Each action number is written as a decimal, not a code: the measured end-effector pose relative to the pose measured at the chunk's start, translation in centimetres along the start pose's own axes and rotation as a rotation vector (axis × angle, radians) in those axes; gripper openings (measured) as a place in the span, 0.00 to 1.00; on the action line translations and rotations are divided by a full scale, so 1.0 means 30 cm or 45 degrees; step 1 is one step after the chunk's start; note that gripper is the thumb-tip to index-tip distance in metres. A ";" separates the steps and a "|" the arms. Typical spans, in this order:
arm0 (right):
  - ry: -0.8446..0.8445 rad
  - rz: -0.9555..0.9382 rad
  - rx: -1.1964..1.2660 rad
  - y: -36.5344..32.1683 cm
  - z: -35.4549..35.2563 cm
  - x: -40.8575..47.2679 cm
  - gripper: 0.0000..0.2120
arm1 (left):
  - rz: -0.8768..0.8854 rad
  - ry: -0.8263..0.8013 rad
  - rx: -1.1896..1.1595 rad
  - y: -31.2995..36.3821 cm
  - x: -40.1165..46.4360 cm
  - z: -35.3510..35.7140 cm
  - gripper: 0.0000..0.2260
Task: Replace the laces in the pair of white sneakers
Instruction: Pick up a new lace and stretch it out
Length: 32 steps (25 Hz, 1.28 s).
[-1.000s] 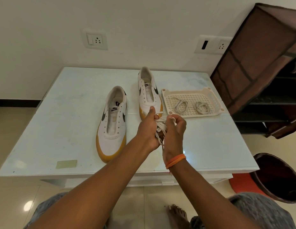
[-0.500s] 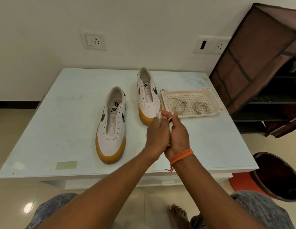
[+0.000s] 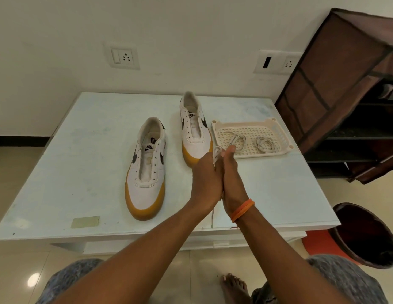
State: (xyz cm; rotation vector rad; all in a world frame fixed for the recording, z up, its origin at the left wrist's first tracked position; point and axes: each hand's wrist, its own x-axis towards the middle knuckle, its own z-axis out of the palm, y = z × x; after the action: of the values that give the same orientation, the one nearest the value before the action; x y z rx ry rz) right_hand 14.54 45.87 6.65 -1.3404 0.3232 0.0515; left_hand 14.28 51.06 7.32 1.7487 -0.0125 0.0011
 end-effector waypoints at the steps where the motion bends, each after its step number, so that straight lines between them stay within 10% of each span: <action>1: 0.097 -0.057 -0.038 -0.001 0.007 -0.012 0.24 | 0.042 0.056 0.142 -0.014 0.006 0.000 0.14; 6: 0.382 0.269 0.455 -0.005 -0.045 -0.012 0.17 | -0.264 0.240 -0.176 0.010 0.077 -0.041 0.13; 11: -0.064 0.958 0.755 0.091 0.030 -0.120 0.41 | -0.676 0.307 -0.782 0.023 0.133 -0.099 0.16; 19: 0.110 0.492 1.059 -0.010 -0.007 -0.015 0.23 | -0.169 -0.057 0.223 0.030 0.001 0.004 0.10; 29: 0.264 0.306 1.267 -0.173 -0.230 0.004 0.47 | -0.377 -0.599 0.566 0.211 0.011 0.346 0.41; 32: 0.372 0.194 1.202 -0.200 -0.533 0.018 0.36 | -0.201 -0.534 0.883 0.203 0.004 0.574 0.43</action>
State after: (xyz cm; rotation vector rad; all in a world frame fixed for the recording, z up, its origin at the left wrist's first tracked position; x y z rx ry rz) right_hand 13.19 29.01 9.13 -0.3801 0.6031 -0.1573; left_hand 14.25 33.03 10.26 2.4074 -0.2002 -0.5321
